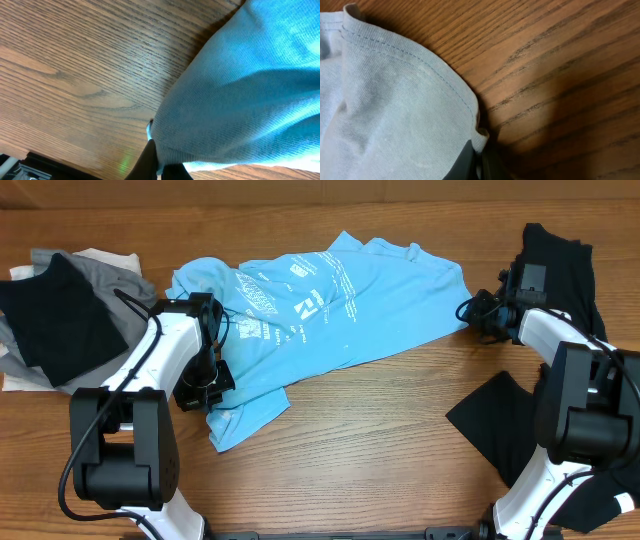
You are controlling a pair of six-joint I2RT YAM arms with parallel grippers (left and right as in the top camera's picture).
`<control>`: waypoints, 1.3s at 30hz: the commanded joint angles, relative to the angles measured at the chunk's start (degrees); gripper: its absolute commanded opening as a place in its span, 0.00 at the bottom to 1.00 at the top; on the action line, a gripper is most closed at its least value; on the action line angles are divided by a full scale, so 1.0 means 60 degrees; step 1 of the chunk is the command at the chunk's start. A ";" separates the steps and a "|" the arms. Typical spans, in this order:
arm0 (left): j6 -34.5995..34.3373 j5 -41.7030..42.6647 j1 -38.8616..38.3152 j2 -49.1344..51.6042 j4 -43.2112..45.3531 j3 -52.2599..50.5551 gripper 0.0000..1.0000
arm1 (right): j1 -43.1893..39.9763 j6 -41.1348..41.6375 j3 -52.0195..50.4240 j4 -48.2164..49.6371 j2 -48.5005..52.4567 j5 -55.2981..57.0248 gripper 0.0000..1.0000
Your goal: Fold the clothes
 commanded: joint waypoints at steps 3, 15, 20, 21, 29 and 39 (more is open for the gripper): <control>0.0477 0.0189 0.0047 -0.0335 -0.0040 0.0226 0.04 | -0.0321 0.0047 0.0051 -0.1515 -0.0149 0.0131 0.04; 0.2747 0.1770 0.0244 -0.1424 -0.2007 0.4656 0.04 | -0.1982 -0.0576 0.1716 -0.6011 -0.4870 -0.0036 0.04; 0.2761 0.1847 0.0244 -0.2914 -0.2229 0.5858 0.04 | -0.1982 -0.0583 0.2969 -0.7071 -0.6036 -0.0164 0.04; 0.2761 0.1843 0.0244 -0.3253 -0.2233 0.5916 0.04 | -0.1982 -0.0583 0.3297 -0.7260 -0.6247 -0.0164 0.04; 0.2233 0.1738 0.1042 -0.5402 -0.1319 0.5920 0.04 | -0.2004 -0.0798 0.5275 -0.8156 -0.7238 -0.0127 0.04; 0.1836 0.2867 0.2218 -0.4911 0.0780 0.5916 0.04 | -0.1996 -0.0801 0.5686 -0.7708 -0.6725 -0.0164 0.04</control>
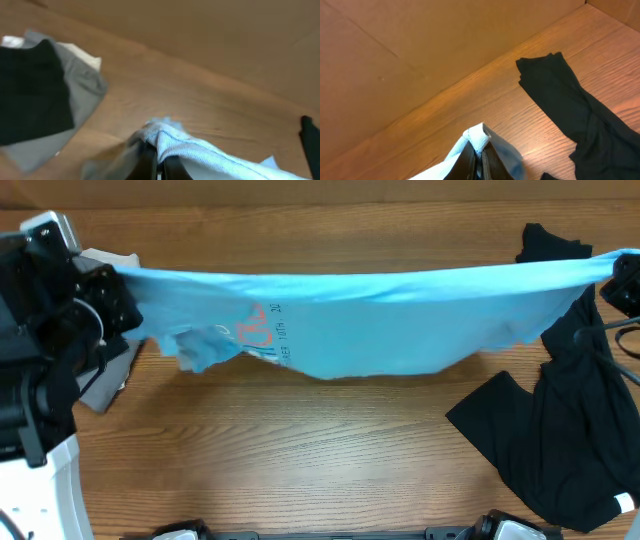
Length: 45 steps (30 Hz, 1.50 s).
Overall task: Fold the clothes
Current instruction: 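Swing the held shirt forward and lay it flat on the table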
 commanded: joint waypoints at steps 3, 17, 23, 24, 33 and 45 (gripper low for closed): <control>-0.0160 0.0958 0.0087 0.1217 0.0437 0.0160 0.04 | 0.0117 -0.0073 0.0200 0.0175 0.1075 0.0102 0.04; -0.1359 0.3402 -0.0025 0.5027 0.7464 0.0164 0.04 | 0.1636 0.0871 0.0280 0.6885 0.4743 0.0138 0.04; -0.3293 0.3617 0.0186 0.5027 1.0641 0.1574 0.04 | 0.1421 0.1515 0.2218 0.7592 0.4721 0.0266 0.04; -0.3311 0.3625 0.0215 0.5027 1.0710 0.1945 0.04 | 0.1381 0.1508 0.2517 0.7479 0.4721 0.0361 0.04; -0.2200 0.4867 0.0459 0.5027 0.7140 0.3544 0.04 | 0.1191 0.0368 0.3956 0.3206 0.4750 0.1730 0.04; 0.1472 0.3781 -0.0914 0.6080 -0.1534 0.1428 0.04 | 0.1191 -0.0186 0.1683 -0.1687 0.5100 0.3115 0.04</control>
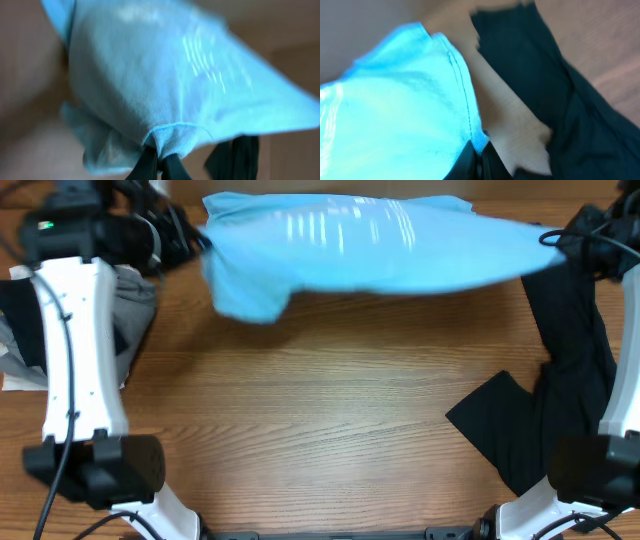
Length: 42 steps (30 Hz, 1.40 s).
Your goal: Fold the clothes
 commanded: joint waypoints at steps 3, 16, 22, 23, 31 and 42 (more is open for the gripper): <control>0.1708 -0.0386 -0.0718 0.0801 -0.1162 -0.2251 0.04 | -0.0106 -0.0415 -0.1738 -0.0834 0.0058 0.1133 0.04; 0.3111 -0.0153 -0.1417 0.0849 -0.1246 -0.7122 0.04 | -0.1209 0.0889 -0.4597 -0.0885 0.0058 0.2044 0.04; 0.3162 -0.0182 -0.1417 0.0412 -0.1279 -0.7621 0.04 | -0.1206 0.0889 -0.4594 -0.0696 0.0055 0.1945 0.04; 0.3162 -0.0182 -0.1417 0.0299 -0.1060 -0.7617 0.04 | -0.1206 0.0885 -0.4594 -0.0630 0.0055 0.1887 0.04; 0.2550 -0.0448 -0.1031 -0.0146 0.0586 -0.6247 0.21 | -0.1206 0.0885 -0.4594 -0.0477 0.0055 0.1843 0.04; -0.1038 -0.2605 -0.0474 0.0291 0.3461 -0.6109 0.49 | -0.1206 0.0882 -0.4594 -0.0346 0.0055 0.1683 0.04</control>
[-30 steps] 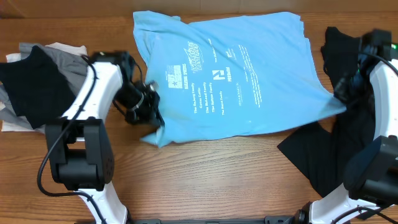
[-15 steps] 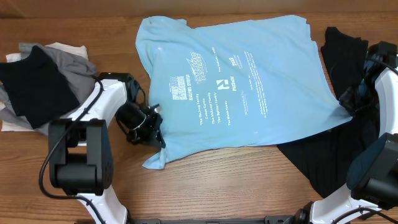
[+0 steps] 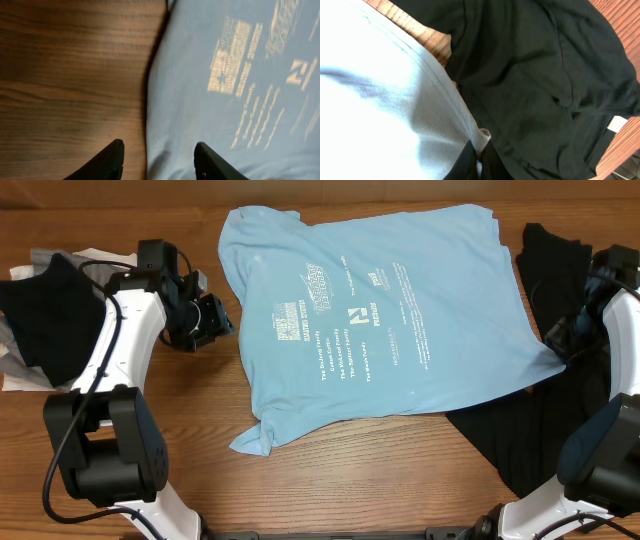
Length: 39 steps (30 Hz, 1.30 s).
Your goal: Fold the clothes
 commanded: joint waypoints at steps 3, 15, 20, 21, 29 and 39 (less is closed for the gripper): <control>-0.0714 -0.0051 -0.0404 0.0641 0.0419 -0.0375 0.47 | -0.0015 0.0084 -0.0011 0.0076 -0.0029 0.0004 0.04; -0.0790 0.0976 -0.0535 0.2335 0.1035 -0.0375 0.04 | -0.0015 0.0080 -0.0011 0.0084 -0.0029 -0.0098 0.04; -0.0703 -0.0455 -0.0244 0.1585 -0.0102 -0.0113 0.04 | -0.0015 0.0080 -0.0011 0.0087 -0.0029 -0.0102 0.04; -0.1177 -0.1257 -0.0029 0.1173 -0.0506 0.0007 0.04 | -0.0015 0.0080 -0.0011 0.0106 -0.0026 -0.0102 0.04; -0.2142 -0.1803 -0.0685 -0.0474 0.0106 0.0452 0.04 | -0.0015 0.0080 -0.0011 0.0138 -0.0029 -0.0248 0.04; -0.3034 -0.2255 -0.4258 0.1796 0.2375 0.0455 0.13 | -0.0015 0.0080 -0.0011 -0.0004 -0.0029 -0.0255 0.04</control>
